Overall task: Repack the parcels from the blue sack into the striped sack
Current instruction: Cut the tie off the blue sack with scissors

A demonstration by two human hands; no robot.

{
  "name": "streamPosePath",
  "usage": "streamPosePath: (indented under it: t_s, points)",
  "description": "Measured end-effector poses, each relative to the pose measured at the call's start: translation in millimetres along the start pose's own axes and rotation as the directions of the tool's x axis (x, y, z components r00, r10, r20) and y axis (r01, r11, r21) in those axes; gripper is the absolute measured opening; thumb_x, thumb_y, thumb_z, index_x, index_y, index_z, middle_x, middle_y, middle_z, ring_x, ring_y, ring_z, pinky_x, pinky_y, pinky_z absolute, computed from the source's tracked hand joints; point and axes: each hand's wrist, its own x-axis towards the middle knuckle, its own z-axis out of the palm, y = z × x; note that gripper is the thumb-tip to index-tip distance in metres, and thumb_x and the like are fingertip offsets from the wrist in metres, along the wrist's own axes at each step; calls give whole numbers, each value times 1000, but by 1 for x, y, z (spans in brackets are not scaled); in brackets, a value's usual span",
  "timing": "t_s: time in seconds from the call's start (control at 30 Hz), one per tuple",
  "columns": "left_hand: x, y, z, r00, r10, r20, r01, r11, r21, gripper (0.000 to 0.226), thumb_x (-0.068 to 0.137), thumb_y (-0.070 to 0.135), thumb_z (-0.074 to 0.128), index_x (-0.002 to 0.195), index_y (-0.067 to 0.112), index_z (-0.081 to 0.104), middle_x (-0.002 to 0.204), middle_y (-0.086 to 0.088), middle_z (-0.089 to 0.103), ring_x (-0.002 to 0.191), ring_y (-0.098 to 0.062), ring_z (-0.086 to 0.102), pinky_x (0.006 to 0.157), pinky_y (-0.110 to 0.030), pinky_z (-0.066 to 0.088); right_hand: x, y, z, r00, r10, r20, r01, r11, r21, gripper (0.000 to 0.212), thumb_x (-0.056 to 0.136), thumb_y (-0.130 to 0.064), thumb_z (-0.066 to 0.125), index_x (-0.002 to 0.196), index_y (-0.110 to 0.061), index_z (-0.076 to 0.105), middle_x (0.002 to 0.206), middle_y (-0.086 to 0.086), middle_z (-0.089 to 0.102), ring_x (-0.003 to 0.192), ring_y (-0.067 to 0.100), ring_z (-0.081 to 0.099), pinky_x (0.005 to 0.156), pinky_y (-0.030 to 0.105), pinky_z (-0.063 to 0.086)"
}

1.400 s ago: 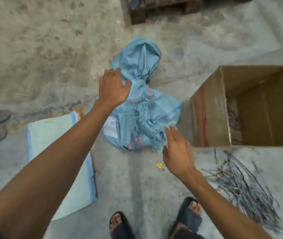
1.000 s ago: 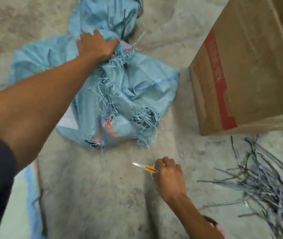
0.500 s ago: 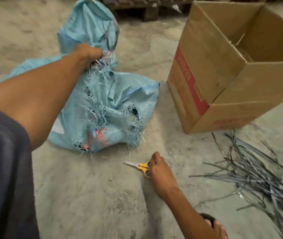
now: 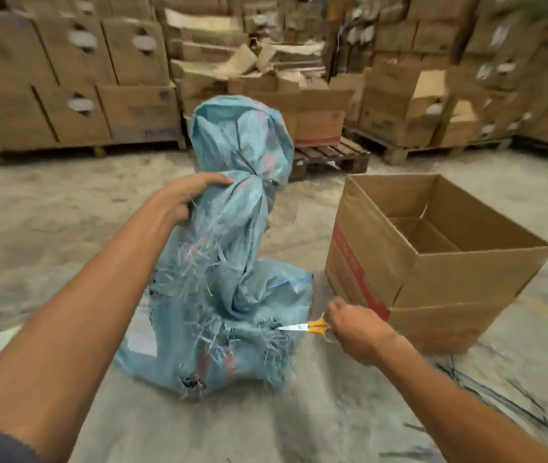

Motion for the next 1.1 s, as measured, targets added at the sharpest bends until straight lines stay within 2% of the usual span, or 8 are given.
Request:
streamPosePath:
  t_s: [0.23, 0.37, 0.47, 0.6, 0.73, 0.83, 0.97, 1.1]
  points:
    - [-22, 33, -11, 981, 159, 107, -146, 982, -123, 35, 74, 28, 71, 105, 14, 69, 94, -5, 73, 80, -22, 68, 82, -34, 51, 53, 30, -116, 968, 21, -251, -2, 997, 77, 28, 96, -25, 56, 121, -13, 52, 123, 9, 54, 110, 32, 61, 79, 36, 46]
    - [-18, 29, -12, 965, 252, 66, -254, 967, 19, 73, 57, 44, 92, 120, 17, 68, 112, -1, 74, 108, -22, 68, 100, -41, 49, 67, 28, -141, 945, 39, -325, 18, 985, 172, 27, 98, -27, 56, 121, -14, 59, 120, 8, 55, 108, 30, 59, 84, 37, 48]
    - [-17, 26, -13, 972, 231, -43, -233, 971, -58, 59, 62, 38, 90, 111, 10, 73, 99, -5, 77, 95, -24, 73, 90, -38, 56, 73, 20, -142, 938, 69, -340, 20, 968, 250, 25, 98, -28, 56, 116, -12, 64, 116, 8, 58, 105, 31, 61, 84, 36, 50]
    - [-12, 25, -19, 973, 229, -17, -226, 945, -238, 71, 61, 45, 90, 120, 12, 68, 109, -10, 75, 103, -28, 71, 98, -45, 53, 87, 18, -143, 964, 95, -247, 26, 894, 447, 20, 97, -25, 55, 93, -9, 66, 102, 10, 71, 78, 25, 73, 80, 41, 58]
    - [-11, 23, -30, 977, 201, -69, -213, 923, -320, 59, 70, 43, 83, 119, 13, 69, 111, -13, 73, 105, -33, 69, 98, -47, 52, 91, 22, -146, 976, 59, -210, 66, 838, 541, 25, 100, -25, 54, 78, -13, 60, 115, 5, 72, 59, 7, 72, 77, 33, 57]
    - [-12, 22, -44, 976, 185, -112, -214, 903, -373, 59, 70, 39, 83, 119, 11, 69, 114, -13, 72, 104, -32, 70, 93, -45, 55, 88, 18, -156, 964, 76, -255, 141, 667, 732, 22, 98, -23, 61, 77, -17, 61, 112, -6, 63, 67, 14, 75, 64, 24, 50]
    - [-16, 23, -57, 979, 172, -111, -204, 850, -486, 44, 87, 35, 69, 120, 7, 68, 115, -16, 71, 101, -32, 69, 85, -41, 56, 77, -7, -184, 967, 24, -253, 231, 328, 916, 18, 96, -22, 64, 79, -16, 66, 87, 0, 68, 82, 21, 77, 69, 25, 46]
    - [-21, 23, -56, 987, 152, -57, -156, 778, -609, 38, 97, 36, 55, 115, 5, 67, 104, -16, 73, 85, -28, 72, 80, -39, 58, 69, -30, -199, 973, -114, -200, 220, 218, 951, 27, 90, -33, 70, 95, -8, 77, 89, 3, 75, 78, 16, 73, 75, 26, 45]
